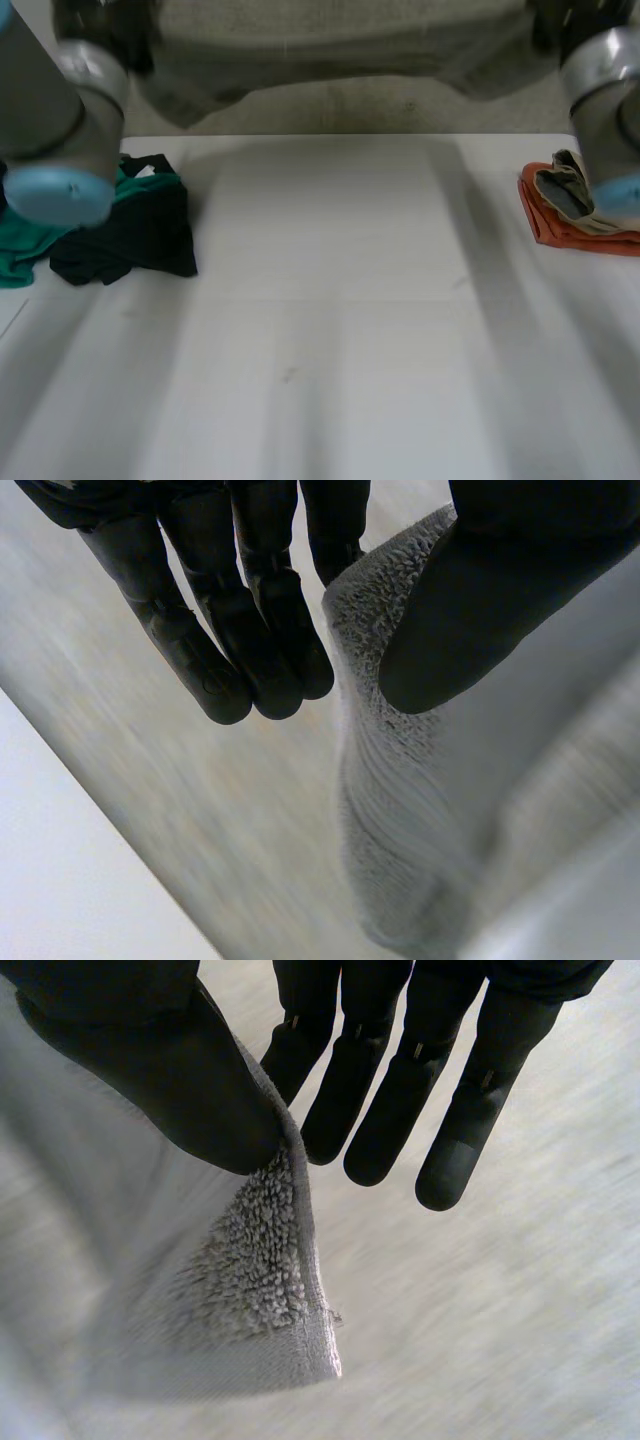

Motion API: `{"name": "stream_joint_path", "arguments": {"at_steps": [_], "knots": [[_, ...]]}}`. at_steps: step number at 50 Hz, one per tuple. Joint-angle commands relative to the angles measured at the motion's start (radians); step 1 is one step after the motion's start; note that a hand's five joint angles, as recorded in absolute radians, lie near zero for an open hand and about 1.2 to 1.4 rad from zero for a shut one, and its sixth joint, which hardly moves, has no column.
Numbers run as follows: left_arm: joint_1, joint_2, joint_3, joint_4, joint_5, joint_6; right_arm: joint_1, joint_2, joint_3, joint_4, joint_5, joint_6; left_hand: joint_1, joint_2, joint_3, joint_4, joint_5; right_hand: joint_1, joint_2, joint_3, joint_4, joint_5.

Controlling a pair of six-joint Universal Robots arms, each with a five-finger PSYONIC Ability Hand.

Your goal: Fold the laundry.

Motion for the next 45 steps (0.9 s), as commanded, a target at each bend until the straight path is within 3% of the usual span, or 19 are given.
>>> {"name": "stream_joint_path", "arguments": {"at_steps": [1,12,17,28,31,34,39,45], "knots": [[-0.018,-0.046,-0.256,-0.017,-0.030,-0.011,-0.017,0.057,0.234,0.111,-0.050,-0.034,0.255,0.200,0.208,0.199,0.224,0.262,0.222,0.205,0.201,0.199],[-0.012,-0.183,-0.365,-0.028,-0.039,0.007,-0.043,0.180,0.422,0.165,-0.071,-0.206,0.255,0.200,0.208,0.199,0.224,0.262,0.222,0.205,0.201,0.199],[0.031,-0.201,-0.347,-0.029,-0.015,0.053,-0.041,0.171,0.433,0.166,-0.070,-0.206,-0.023,-0.078,-0.070,-0.080,-0.055,0.262,0.222,0.205,0.201,0.199],[0.062,-0.226,-0.338,-0.038,0.038,0.151,-0.040,0.164,0.435,0.180,-0.070,-0.201,-0.212,-0.266,-0.258,-0.268,-0.243,0.262,0.222,0.205,0.201,0.199],[0.063,-0.234,-0.338,-0.041,0.047,0.176,-0.041,0.167,0.435,0.180,-0.068,-0.201,-0.162,-0.217,-0.208,-0.218,-0.193,0.262,0.222,0.205,0.201,0.199],[0.068,-0.231,-0.347,-0.046,0.056,0.224,-0.044,0.163,0.433,0.183,-0.064,-0.203,0.254,0.199,0.207,0.197,0.222,0.262,0.222,0.205,0.201,0.199],[0.063,-0.179,-0.394,-0.103,0.038,0.279,-0.053,0.132,0.433,0.232,-0.070,-0.214,0.255,0.200,0.208,0.199,0.224,0.262,0.222,0.205,0.201,0.199],[0.040,-0.015,-0.534,-0.245,-0.034,0.270,-0.107,0.020,0.432,0.529,-0.111,-0.368,0.255,0.200,0.208,0.199,0.224,0.262,0.222,0.205,0.201,0.199]]}}
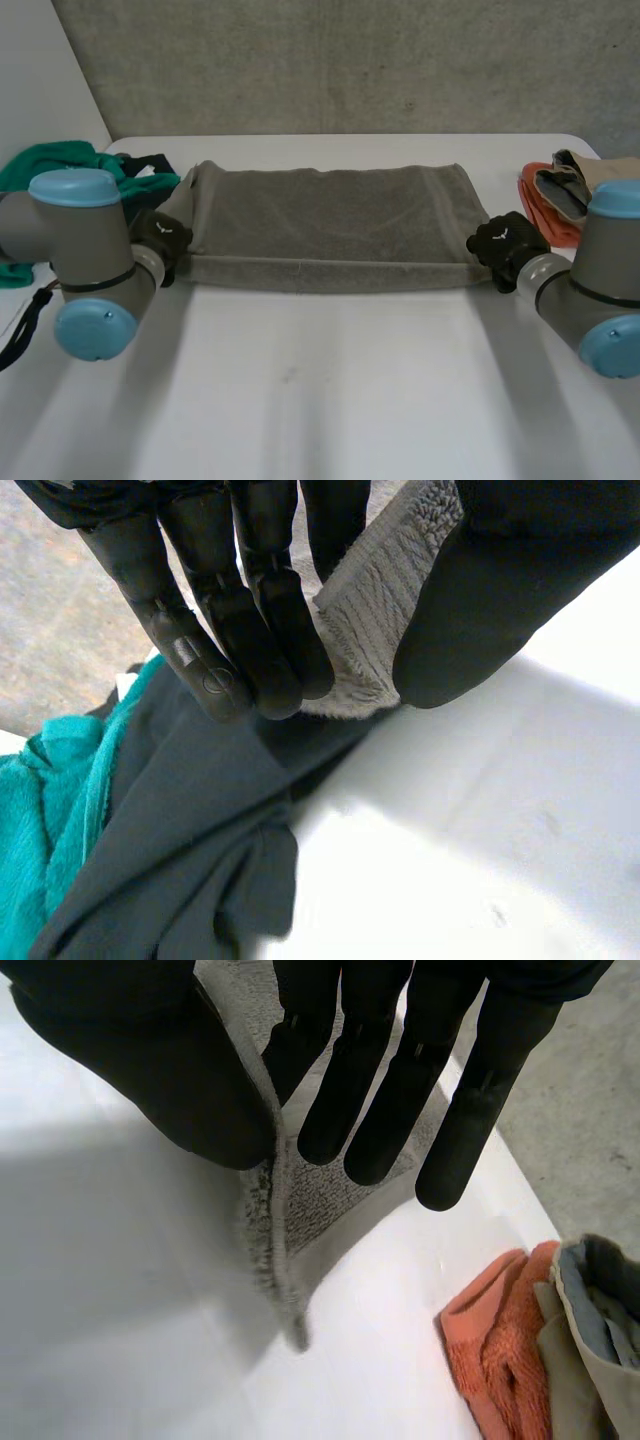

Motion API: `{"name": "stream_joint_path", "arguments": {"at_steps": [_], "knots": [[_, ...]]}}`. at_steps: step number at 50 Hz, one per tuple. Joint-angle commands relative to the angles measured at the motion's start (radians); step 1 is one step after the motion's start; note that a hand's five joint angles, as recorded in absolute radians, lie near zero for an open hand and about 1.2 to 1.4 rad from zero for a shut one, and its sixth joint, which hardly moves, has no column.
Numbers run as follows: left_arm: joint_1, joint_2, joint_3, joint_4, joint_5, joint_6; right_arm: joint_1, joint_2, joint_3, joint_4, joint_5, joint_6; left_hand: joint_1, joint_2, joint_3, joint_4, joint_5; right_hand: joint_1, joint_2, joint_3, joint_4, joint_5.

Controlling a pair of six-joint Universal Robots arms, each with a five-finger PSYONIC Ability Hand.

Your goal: Fold the laundry.

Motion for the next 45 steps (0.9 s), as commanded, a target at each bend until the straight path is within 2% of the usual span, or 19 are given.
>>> {"name": "stream_joint_path", "arguments": {"at_steps": [1,4,7,9,12,18,26,27,34,39,44,45], "knots": [[-0.023,0.186,-0.160,-0.175,-0.088,-0.006,-0.063,-0.129,0.002,0.343,-0.042,-0.184,0.239,0.201,0.211,0.202,0.236,0.262,0.222,0.205,0.201,0.199],[-0.046,0.281,-0.230,-0.319,-0.117,-0.051,-0.104,-0.197,0.013,0.573,-0.044,-0.319,0.239,0.201,0.211,0.202,0.236,0.262,0.222,0.205,0.201,0.199],[-0.083,0.348,-0.279,-0.463,-0.090,-0.097,-0.146,-0.249,0.030,0.774,-0.051,-0.428,0.239,0.201,0.211,0.202,0.236,0.262,0.222,0.205,0.201,0.199],[-0.096,0.365,-0.292,-0.523,-0.068,-0.111,-0.158,-0.261,0.028,0.825,-0.054,-0.468,0.239,0.201,0.211,0.202,0.236,0.262,0.222,0.205,0.201,0.199],[-0.102,0.359,-0.286,-0.583,-0.041,-0.128,-0.161,-0.266,0.023,0.814,-0.056,-0.481,0.239,0.201,0.211,0.202,0.236,0.262,0.222,0.205,0.201,0.199],[-0.062,0.283,-0.168,-0.502,-0.058,-0.132,-0.120,-0.200,-0.021,0.681,-0.044,-0.427,0.239,0.201,0.211,0.202,0.236,0.262,0.222,0.205,0.201,0.199],[-0.062,0.096,0.151,-0.366,-0.119,-0.132,-0.045,-0.074,-0.118,0.328,0.007,-0.252,0.239,0.201,0.211,0.202,0.236,0.262,0.222,0.205,0.201,0.199],[-0.062,0.074,0.180,-0.353,-0.125,-0.131,-0.033,-0.041,-0.139,0.246,0.021,-0.228,0.239,0.201,0.211,0.202,0.236,0.262,0.222,0.205,0.201,0.199],[-0.053,-0.130,0.444,-0.319,-0.159,-0.079,0.001,0.100,-0.233,-0.037,0.073,-0.201,0.239,0.201,0.211,0.202,0.236,0.262,0.222,0.205,0.201,0.199],[-0.051,-0.248,0.593,-0.310,-0.151,-0.034,0.023,0.182,-0.299,-0.164,0.093,-0.206,0.239,0.201,0.211,0.202,0.236,0.262,0.222,0.205,0.201,0.199],[-0.059,-0.334,0.717,-0.295,-0.137,-0.008,0.043,0.245,-0.360,-0.217,0.101,-0.205,0.239,0.201,0.211,0.202,0.236,0.262,0.222,0.205,0.201,0.199],[-0.059,-0.343,0.731,-0.292,-0.134,-0.008,0.046,0.257,-0.372,-0.221,0.102,-0.206,0.181,0.143,0.153,0.144,0.178,0.262,0.222,0.205,0.201,0.199]]}}
